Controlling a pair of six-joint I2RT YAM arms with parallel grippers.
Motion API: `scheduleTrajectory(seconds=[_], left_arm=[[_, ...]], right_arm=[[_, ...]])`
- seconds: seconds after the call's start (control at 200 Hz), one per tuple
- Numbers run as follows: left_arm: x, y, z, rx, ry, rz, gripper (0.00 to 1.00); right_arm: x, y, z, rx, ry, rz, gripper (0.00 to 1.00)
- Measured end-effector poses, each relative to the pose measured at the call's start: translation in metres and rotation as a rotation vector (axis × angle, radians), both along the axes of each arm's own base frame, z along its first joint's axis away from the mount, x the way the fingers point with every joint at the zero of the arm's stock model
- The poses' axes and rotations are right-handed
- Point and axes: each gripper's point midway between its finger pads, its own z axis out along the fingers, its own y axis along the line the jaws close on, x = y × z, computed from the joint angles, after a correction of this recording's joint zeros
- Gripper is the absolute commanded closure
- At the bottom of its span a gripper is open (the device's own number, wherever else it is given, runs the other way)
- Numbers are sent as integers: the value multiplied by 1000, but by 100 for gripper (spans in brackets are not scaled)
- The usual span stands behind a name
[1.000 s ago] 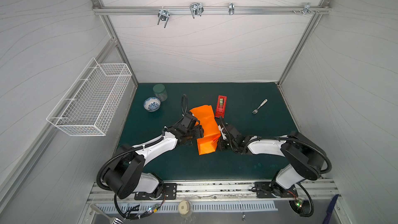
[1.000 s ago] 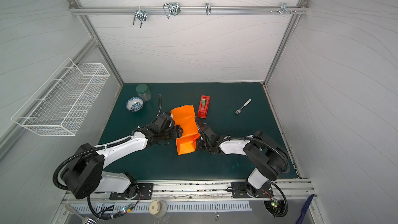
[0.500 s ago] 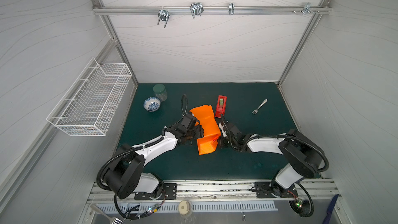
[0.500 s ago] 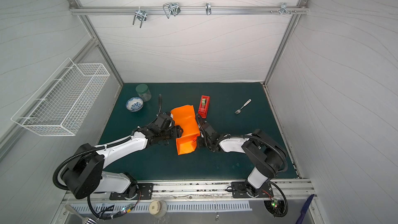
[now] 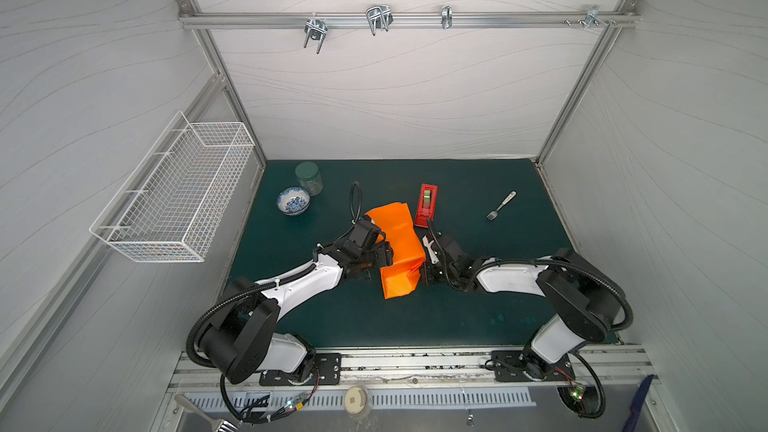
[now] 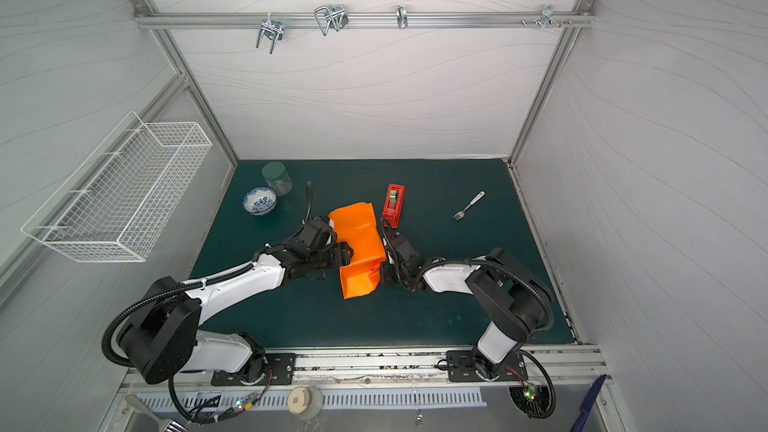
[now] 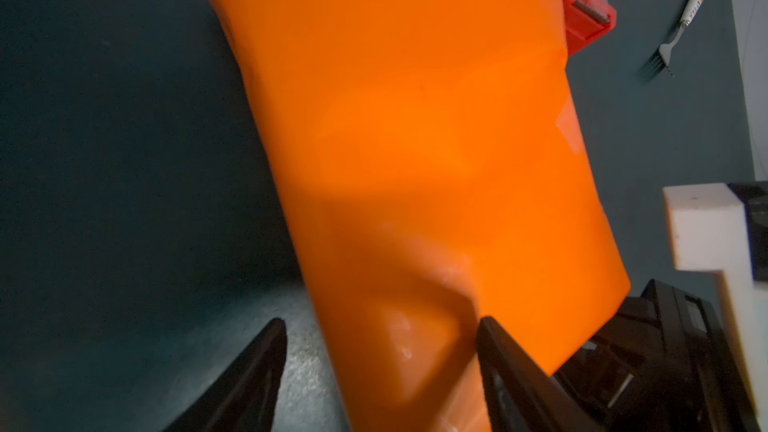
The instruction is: Wrap the gift box in paper
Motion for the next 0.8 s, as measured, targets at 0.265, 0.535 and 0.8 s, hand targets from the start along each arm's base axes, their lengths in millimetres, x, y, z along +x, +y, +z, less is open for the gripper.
scheduleTrajectory(seconds=[0.265,0.535,0.8], left_arm=[[0,0,0,0,0,0,27],[0,0,0,0,0,0,27],[0,0,0,-1,0,0,27]], right_arm=[[-9,2,0,11,5,20,99],[-30,10,-1,14,11,56,100],[-42,16,-1,20,7,68,100]])
